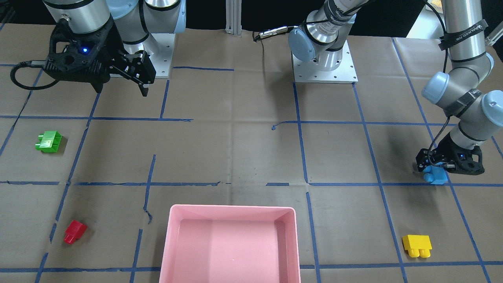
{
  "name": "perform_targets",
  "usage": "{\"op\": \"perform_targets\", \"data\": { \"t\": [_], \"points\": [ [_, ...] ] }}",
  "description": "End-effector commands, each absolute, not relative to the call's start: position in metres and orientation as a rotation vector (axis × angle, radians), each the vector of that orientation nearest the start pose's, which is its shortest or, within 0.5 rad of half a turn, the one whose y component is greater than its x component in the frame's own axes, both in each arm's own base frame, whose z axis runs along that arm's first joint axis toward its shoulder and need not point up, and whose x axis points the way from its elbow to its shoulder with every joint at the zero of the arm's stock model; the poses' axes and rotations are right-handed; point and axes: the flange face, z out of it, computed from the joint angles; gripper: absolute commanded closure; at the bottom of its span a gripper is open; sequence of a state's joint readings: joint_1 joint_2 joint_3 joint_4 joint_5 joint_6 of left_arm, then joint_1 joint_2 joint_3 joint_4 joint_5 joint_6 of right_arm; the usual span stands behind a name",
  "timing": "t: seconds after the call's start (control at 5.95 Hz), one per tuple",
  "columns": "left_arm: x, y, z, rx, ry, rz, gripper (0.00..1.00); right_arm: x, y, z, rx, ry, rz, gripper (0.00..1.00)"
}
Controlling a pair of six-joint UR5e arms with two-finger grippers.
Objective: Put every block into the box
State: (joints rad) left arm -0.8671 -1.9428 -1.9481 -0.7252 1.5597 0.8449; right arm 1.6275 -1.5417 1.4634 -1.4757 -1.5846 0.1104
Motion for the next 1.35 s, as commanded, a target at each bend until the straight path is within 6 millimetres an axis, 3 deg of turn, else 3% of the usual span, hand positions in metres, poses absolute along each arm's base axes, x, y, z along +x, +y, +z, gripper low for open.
{"op": "perform_targets", "data": {
  "t": [0.0,0.34,0.5,0.67,1.01,1.18],
  "points": [
    [0.200,-0.554,0.267,0.277,3.142,-0.160,1.00,0.160,-0.493,0.517,0.085,3.156,0.025,0.00],
    [0.108,-0.630,0.345,0.132,3.184,-0.137,1.00,0.160,-0.493,0.517,0.085,3.157,0.025,0.00],
    [0.031,-0.665,0.347,0.250,3.183,-0.179,1.00,0.159,-0.493,0.517,0.087,3.157,0.025,0.00],
    [-0.044,-0.700,0.359,0.221,3.171,-0.280,1.00,0.159,-0.493,0.517,0.087,3.157,0.025,0.00],
    [-0.174,-0.748,0.351,0.308,3.164,-0.384,1.00,0.159,-0.493,0.517,0.087,3.157,0.025,0.00],
    [-0.219,-0.764,0.334,0.223,3.179,-0.512,1.00,0.160,-0.493,0.517,0.085,3.157,0.025,0.00]
  ]
}}
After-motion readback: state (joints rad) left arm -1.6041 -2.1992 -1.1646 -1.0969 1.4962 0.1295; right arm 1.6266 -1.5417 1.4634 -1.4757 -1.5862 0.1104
